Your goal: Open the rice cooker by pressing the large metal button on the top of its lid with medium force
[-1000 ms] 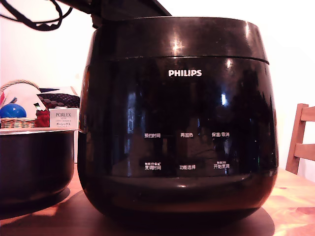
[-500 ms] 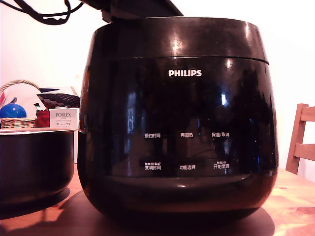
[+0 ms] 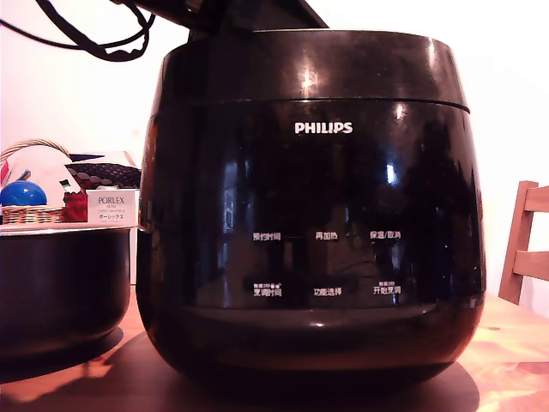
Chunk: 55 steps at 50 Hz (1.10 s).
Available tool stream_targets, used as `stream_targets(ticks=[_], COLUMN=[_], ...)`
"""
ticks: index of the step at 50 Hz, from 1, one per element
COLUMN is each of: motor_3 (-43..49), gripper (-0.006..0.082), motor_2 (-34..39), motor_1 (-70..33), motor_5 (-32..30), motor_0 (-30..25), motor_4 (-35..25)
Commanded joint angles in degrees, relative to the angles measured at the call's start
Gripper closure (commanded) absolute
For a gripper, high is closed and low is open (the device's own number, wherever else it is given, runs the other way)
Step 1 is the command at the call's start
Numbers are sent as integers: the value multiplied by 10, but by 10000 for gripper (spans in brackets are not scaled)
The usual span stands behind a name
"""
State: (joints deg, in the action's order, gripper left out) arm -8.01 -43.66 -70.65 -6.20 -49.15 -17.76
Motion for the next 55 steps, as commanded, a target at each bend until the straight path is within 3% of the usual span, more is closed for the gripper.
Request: stream_targets(ticks=[1, 55], motor_3=[5, 200], gripper=[790, 790], motor_2=[23, 23], motor_1=[7, 285], motor_5=[2, -2], motor_0=[16, 151], motor_4=[35, 209])
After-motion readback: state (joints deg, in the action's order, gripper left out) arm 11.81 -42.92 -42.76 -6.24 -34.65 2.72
